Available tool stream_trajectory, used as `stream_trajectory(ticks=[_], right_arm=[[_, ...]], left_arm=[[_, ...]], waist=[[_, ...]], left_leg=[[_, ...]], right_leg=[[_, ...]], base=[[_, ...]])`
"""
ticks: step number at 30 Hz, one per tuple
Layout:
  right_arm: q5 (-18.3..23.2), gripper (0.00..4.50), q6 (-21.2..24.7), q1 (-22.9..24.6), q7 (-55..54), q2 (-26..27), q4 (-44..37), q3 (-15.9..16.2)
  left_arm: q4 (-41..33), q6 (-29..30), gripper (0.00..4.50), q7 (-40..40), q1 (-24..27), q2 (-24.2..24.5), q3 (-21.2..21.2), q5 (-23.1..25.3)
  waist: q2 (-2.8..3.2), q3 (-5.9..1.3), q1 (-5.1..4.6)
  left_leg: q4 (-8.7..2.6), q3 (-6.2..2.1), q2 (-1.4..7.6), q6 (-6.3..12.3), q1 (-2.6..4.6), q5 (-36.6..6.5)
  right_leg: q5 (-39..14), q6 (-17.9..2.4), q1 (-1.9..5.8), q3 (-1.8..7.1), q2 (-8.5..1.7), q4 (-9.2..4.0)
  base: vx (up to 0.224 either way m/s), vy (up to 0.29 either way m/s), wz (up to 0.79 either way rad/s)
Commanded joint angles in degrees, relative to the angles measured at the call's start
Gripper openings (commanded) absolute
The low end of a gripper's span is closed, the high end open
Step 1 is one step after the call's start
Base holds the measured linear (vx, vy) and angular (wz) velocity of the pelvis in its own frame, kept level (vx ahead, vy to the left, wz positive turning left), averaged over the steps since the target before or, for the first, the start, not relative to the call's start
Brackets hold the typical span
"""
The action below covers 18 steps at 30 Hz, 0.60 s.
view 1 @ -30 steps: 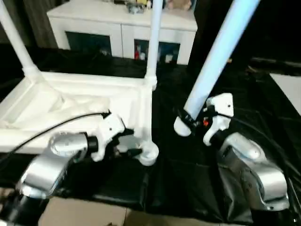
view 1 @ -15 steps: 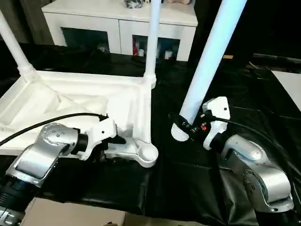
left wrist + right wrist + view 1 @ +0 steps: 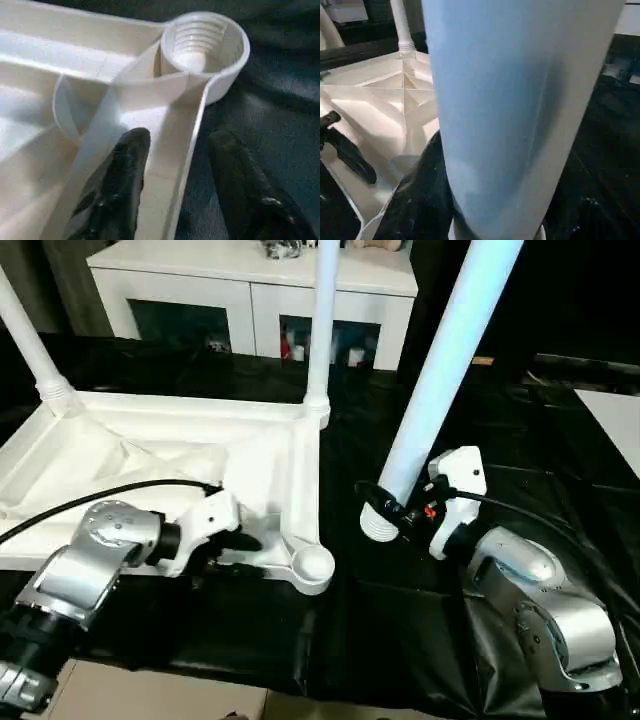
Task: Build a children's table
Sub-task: Insert table leg to table base
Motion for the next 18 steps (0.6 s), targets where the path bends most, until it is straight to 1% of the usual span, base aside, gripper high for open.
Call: stream_trajectory(ticks=[1,2,3,5,7,9,11,14,17,18], right_arm=[[1.0,1.86,-0.1,0.1,0.1,-0.1,-1.1,-0.2],[1.0,1.86,-0.1,0.2,0.1,0.0,-1.2,-0.2],[1.0,1.86,0.0,0.2,0.1,0.1,-1.2,-0.2],[1.1,1.86,0.1,0.4,-0.1,0.3,-1.3,-0.1],[1.3,1.86,0.2,0.6,-0.1,0.5,-1.5,-0.2],[1.2,1.86,0.2,0.7,-0.1,0.5,-1.5,-0.2],[1.2,1.86,0.2,0.8,-0.1,0.6,-1.6,-0.1],[1.3,1.86,0.3,0.9,-0.1,0.6,-1.7,-0.1],[1.3,1.86,0.2,0.9,-0.2,0.6,-1.7,-0.1],[1.3,1.86,0.2,0.9,-0.2,0.5,-1.7,-0.1]], left_arm=[[0.4,-0.6,1.86,-1.3,-1.4,0.7,-0.6,0.5],[0.7,-0.7,1.74,-1.7,-1.4,0.9,-0.8,0.6],[1.0,-0.9,1.62,-2.2,-1.4,1.1,-1.0,0.7],[2.1,-1.8,1.53,-2.1,-1.4,1.2,-1.1,1.1],[4.0,-3.2,1.42,-2.3,-1.6,1.1,-1.4,1.9],[4.9,-3.8,1.17,-2.4,-1.8,0.9,-1.5,2.3],[5.6,-4.3,1.1,-2.3,-1.9,0.7,-1.6,2.8],[6.9,-5.1,0.71,-2.2,-2.3,0.6,-1.9,3.8],[8.0,-5.9,0.51,-2.2,-2.6,0.6,-2.1,4.4],[8.3,-6.1,0.51,-2.3,-2.7,0.5,-2.1,4.4]], waist=[[0.83,-2.78,0.07],[0.91,-2.71,0.06],[0.86,-2.7,0.04],[0.95,-2.62,0.02],[0.93,-2.64,0.02],[0.97,-2.67,0.03],[0.93,-2.69,0.04],[0.92,-2.65,0.03],[0.97,-2.7,0.02],[0.97,-2.74,0.0]], left_leg=[[-5.45,-0.26,2.22,-1.5,0.24,-10.3],[-5.49,-0.25,2.23,-1.61,0.25,-11.0],[-5.51,-0.25,2.25,-1.65,0.25,-11.2],[-5.61,-0.3,2.26,-1.74,0.31,-12.3],[-5.66,-0.33,2.29,-1.8,0.28,-12.5],[-5.68,-0.35,2.35,-1.85,0.32,-12.1],[-5.66,-0.34,2.35,-1.86,0.3,-11.9],[-5.64,-0.29,2.32,-1.78,0.28,-11.7],[-5.71,-0.33,2.36,-1.92,0.21,-11.5],[-5.7,-0.33,2.38,-1.95,0.25,-11.3]], right_leg=[[-6.4,-10.7,2.5,2.25,-3.65,-4.21],[-7.2,-10.7,2.45,2.28,-3.68,-4.33],[-7.5,-10.7,2.46,2.28,-3.67,-4.32],[-9.3,-10.3,2.34,2.33,-3.7,-4.52],[-9.6,-10.2,2.34,2.35,-3.76,-4.54],[-8.5,-10.4,2.32,2.33,-3.74,-4.47],[-7.8,-10.6,2.37,2.32,-3.77,-4.38],[-7.8,-10.6,2.38,2.38,-3.8,-4.44],[-7.8,-10.4,2.51,2.39,-3.86,-4.41],[-7.4,-10.5,2.5,2.38,-3.86,-4.37]], base=[[0.0,0.0,0.0],[0.0,0.0,0.0],[0.0,0.0,0.0],[0.0,0.0,0.0],[0.0,0.0,0.0],[0.0,0.0,0.0],[0.0,0.0,0.0],[0.0,0.0,0.0],[0.0,0.0,0.0],[0.0,0.0,0.0]])
